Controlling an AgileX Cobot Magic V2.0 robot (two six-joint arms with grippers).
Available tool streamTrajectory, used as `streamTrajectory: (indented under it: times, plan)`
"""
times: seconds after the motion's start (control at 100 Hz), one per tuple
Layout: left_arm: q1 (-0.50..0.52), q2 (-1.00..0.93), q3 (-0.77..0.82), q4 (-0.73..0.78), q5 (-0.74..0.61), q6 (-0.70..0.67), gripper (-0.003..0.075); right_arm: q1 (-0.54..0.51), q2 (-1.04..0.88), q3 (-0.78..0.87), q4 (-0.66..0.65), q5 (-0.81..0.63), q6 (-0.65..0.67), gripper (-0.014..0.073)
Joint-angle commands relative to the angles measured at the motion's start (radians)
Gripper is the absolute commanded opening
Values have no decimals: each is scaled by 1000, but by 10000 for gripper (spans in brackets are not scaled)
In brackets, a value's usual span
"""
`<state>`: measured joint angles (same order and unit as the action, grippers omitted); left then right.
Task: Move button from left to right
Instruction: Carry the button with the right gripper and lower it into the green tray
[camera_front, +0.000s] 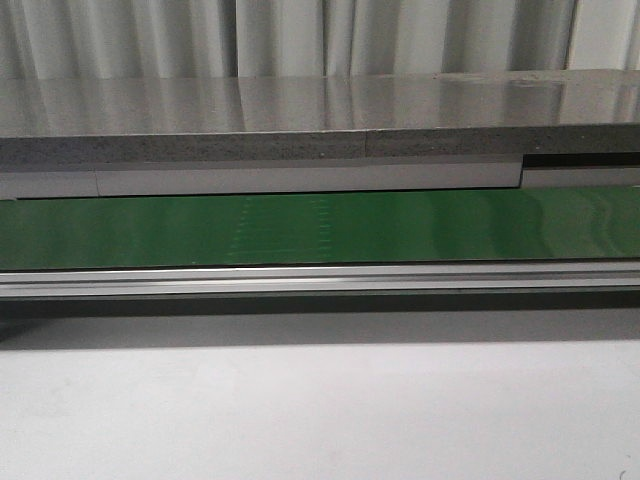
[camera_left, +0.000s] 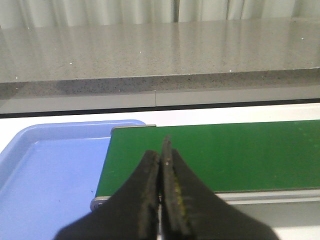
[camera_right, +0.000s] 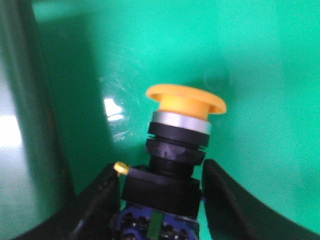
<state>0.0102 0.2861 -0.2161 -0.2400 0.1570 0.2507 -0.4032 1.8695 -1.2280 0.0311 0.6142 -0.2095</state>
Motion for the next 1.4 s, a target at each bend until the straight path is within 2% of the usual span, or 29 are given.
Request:
streamTrajectory:
  times: [0.0, 0.07, 0.17, 0.49, 0.81, 1.09, 1.39]
  plan:
    - [-5, 8, -28, -10, -72, 2, -20, -6, -49, -34, 0, -34, -8, 387]
    - [-5, 8, -28, -10, -72, 2, -20, -6, -49, -34, 0, -37, -7, 460]
    - [-5, 8, -28, -10, -72, 2, -20, -6, -50, -34, 0, -40, -7, 503]
    - [-5, 8, -28, -10, -72, 2, -20, -6, -104, -35, 4, -48, 6, 500]
    - [-5, 8, -28, -10, -72, 2, -20, 9, -273, -35, 171, -107, 4, 500]
    - [-5, 8, -28, -10, -72, 2, -20, 149, -409, 0, 176, -118, 4, 500]
    - [-5, 8, -28, -10, -72, 2, -20, 304, -673, 252, 176, -265, 4, 498]
